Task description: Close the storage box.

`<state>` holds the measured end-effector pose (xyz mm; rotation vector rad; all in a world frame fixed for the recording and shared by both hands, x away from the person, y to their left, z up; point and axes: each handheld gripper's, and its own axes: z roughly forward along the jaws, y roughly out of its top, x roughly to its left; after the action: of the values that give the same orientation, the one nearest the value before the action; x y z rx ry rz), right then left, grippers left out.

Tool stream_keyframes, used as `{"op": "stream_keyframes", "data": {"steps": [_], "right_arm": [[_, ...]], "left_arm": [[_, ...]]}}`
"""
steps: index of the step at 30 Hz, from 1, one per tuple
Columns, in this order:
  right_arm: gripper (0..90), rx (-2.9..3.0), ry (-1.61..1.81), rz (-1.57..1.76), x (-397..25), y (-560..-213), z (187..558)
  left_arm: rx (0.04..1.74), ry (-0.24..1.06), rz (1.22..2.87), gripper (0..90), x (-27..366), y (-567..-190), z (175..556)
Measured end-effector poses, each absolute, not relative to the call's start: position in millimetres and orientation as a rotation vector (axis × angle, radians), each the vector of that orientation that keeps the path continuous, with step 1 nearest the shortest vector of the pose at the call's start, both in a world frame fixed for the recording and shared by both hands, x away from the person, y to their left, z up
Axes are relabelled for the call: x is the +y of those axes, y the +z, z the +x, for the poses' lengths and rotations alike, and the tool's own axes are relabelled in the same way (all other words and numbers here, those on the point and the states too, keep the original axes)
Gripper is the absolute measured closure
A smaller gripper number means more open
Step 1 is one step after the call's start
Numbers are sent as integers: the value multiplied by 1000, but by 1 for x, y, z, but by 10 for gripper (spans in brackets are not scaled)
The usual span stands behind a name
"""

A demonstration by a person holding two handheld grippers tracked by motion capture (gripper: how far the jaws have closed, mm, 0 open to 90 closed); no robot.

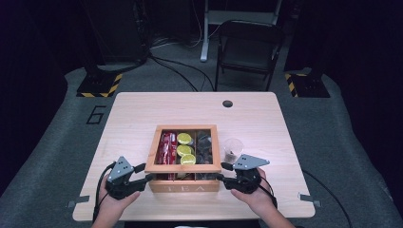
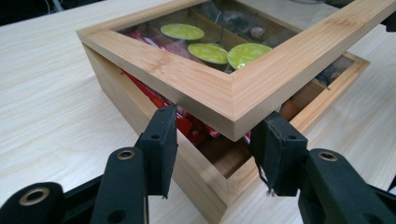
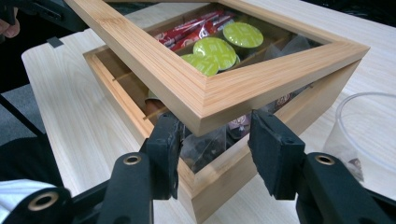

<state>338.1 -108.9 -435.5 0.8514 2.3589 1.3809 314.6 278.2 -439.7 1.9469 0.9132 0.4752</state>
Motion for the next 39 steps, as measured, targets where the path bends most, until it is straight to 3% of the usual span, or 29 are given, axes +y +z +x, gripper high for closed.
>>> {"op": "stream_keyframes", "data": {"steps": [39], "right_arm": [[524, 2418, 1310, 833, -107, -453, 332]], "left_arm": [[934, 434, 1997, 512, 274, -458, 310]]}}
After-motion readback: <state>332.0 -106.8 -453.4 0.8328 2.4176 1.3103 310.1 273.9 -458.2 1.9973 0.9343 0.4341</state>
